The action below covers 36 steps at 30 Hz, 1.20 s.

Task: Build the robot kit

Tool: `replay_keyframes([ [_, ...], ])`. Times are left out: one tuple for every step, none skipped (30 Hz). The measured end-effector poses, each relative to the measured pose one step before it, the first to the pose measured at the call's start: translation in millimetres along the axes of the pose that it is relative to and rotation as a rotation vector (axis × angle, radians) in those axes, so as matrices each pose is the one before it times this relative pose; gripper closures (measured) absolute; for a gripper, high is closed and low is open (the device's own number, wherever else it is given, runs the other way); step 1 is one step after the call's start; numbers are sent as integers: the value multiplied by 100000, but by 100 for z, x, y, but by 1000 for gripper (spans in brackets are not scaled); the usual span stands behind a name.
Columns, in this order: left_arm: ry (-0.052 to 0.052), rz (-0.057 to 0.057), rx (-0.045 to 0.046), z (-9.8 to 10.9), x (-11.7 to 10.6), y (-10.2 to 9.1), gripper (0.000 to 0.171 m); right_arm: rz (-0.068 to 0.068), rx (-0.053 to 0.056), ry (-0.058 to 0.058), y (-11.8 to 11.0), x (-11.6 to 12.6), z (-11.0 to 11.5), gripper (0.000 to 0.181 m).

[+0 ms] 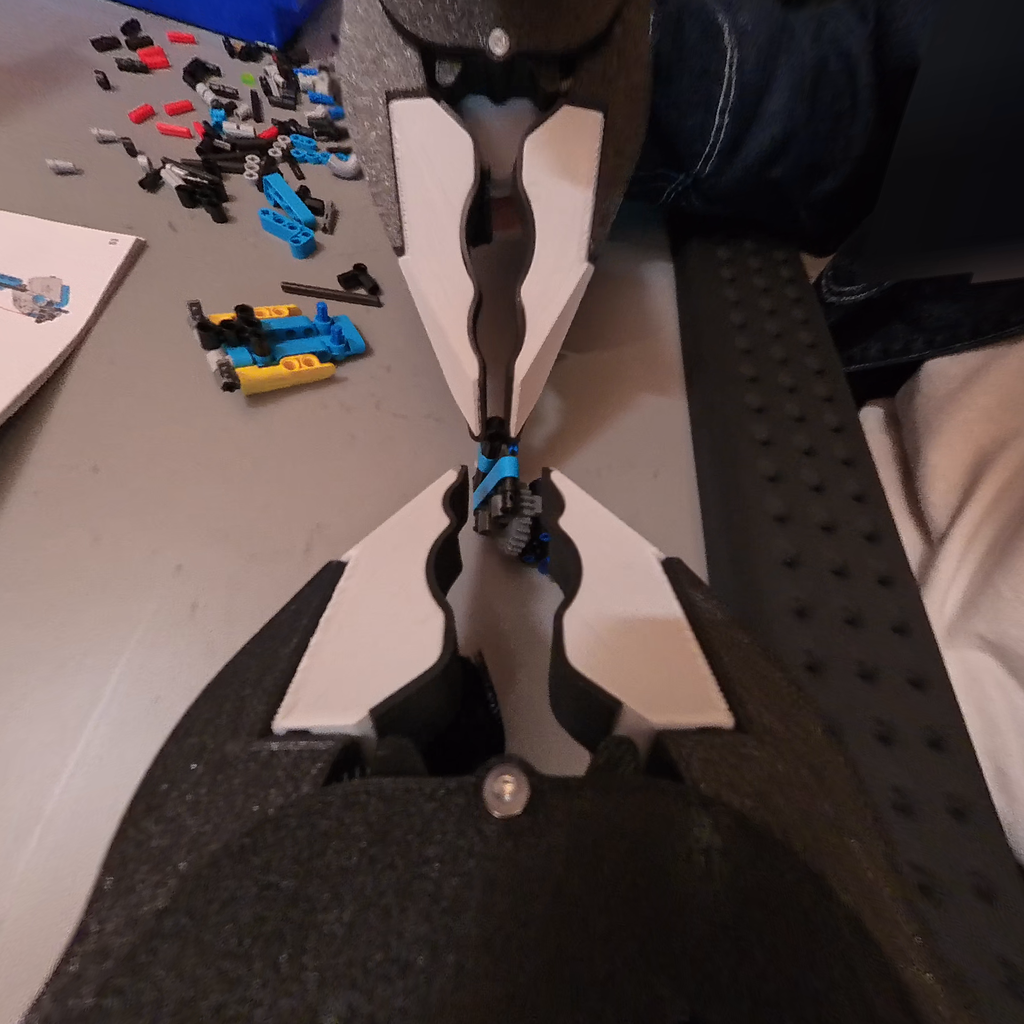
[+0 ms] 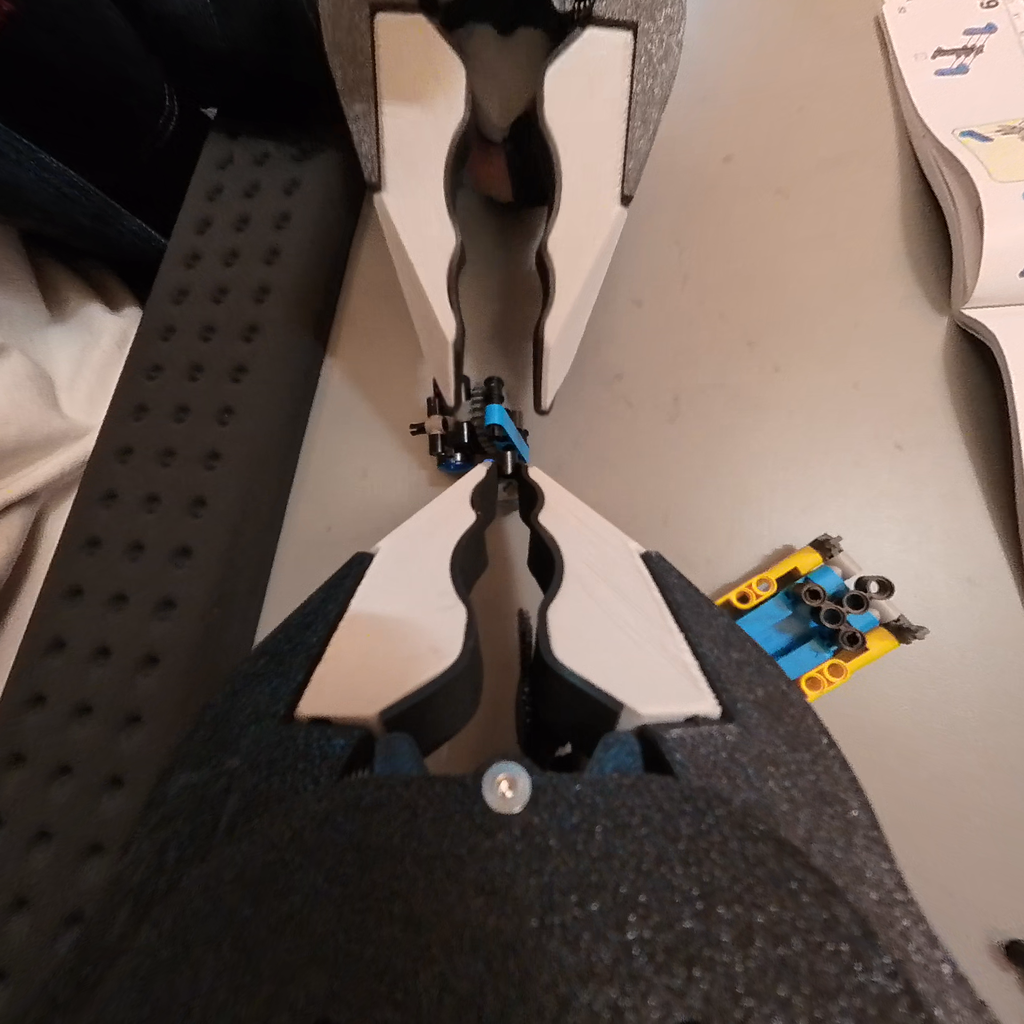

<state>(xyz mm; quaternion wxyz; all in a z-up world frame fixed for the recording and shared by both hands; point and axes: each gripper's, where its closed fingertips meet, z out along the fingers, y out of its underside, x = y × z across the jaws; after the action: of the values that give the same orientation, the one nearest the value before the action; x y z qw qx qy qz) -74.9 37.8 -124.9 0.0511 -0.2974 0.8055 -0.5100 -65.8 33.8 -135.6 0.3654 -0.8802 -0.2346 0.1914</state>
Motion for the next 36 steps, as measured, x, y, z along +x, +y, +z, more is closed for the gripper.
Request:
replay_keyframes([
  [600,-36,1735,-415,73,-114,146,-143,66,65,-7,-46,19,175],
  [433,355,907,-326,75,9,146,-282,-624,168,59,-52,-35,174],
  [443,930,-170,-167,132,116,146,-557,-567,612,30,10,-35,174],
  [-230,1513,-628,-5,91,123,147,-260,-379,231,-22,-36,30,175],
  [-386,1790,-748,111,103,94,150,-445,-211,159,-59,-67,78,175],
  [-39,1873,-1749,210,151,229,155,-774,105,466,-91,-48,109,175],
  [-590,1613,-2305,223,38,312,159,-315,54,-240,-66,-139,122,174],
  [-97,1174,-1336,122,81,184,163,-585,-290,-9,-28,-125,71,174],
  [-106,984,-183,27,66,15,165,-1127,-515,893,2,21,-17,174],
  [-756,422,101,19,-59,-45,165,-1239,-597,923,-4,0,12,175],
  [-754,-530,257,36,-120,-90,165,-2135,-611,1152,-56,-31,49,174],
  [-765,-848,425,31,-159,-100,166,-1701,-622,1456,-70,45,59,175],
  [-262,-945,295,18,-117,-62,166,-762,-917,464,-48,-41,57,175],
  [-137,-1167,304,-4,-99,-54,166,-1571,-584,752,-30,-15,28,175],
  [-91,-1245,294,24,-95,-61,166,-1000,-292,280,-15,-24,26,175],
  [-102,-760,86,32,-48,-32,166,-442,-461,170,18,-10,-13,175],
  [-202,-379,38,9,-69,-10,166,-1179,-85,760,-4,67,-17,175],
  [-23,-205,53,13,1,-3,166,-232,300,97,-12,6,6,175],
  [-39,778,-91,33,84,6,166,1092,481,-826,-17,-19,10,175],
  [-448,1182,-151,23,50,25,166,1988,983,-822,-60,74,36,176],
  [-449,267,-16,0,-31,-2,166,2932,1024,-1306,11,94,-18,175],
  [-55,-458,146,5,-69,-33,166,2412,796,-1099,-9,53,-5,175],
  [389,-480,2,38,-1,-27,166,-753,-448,476,14,9,-25,175],
  [559,-160,-150,57,65,-12,166,-2534,-1806,844,53,-98,-25,175],
  [51,24,2,27,13,-15,167,-881,-1947,702,7,1,-3,176],
  [-169,-18,51,-6,-13,-12,167,-193,-1374,-105,-31,21,19,176],
  [-151,20,9,8,-17,-5,167,-450,-759,-276,-1,-20,7,176],
  [-590,121,108,12,-55,-35,167,542,-501,-107,-16,68,-4,176],
  [-418,524,-37,9,-3,2,167,-118,-536,-191,-17,0,5,176],
  [-136,608,-135,13,49,12,168,-712,-620,-70,0,-100,31,176],
  [-452,420,-40,4,8,6,168,-467,-665,795,-13,61,-1,176],
  [-46,581,-190,18,54,24,168,168,-815,4,2,-76,18,176],
  [120,309,-141,62,65,-1,168,200,-1176,81,-17,-75,51,176],
  [-156,169,114,67,25,-54,168,-152,-1399,106,-142,-120,143,176],
  [37,280,-56,23,37,-24,169,192,-2183,827,43,26,-41,176],
  [-245,-107,-2,8,-43,-7,168,-32,-2287,1084,27,40,-7,176],
])
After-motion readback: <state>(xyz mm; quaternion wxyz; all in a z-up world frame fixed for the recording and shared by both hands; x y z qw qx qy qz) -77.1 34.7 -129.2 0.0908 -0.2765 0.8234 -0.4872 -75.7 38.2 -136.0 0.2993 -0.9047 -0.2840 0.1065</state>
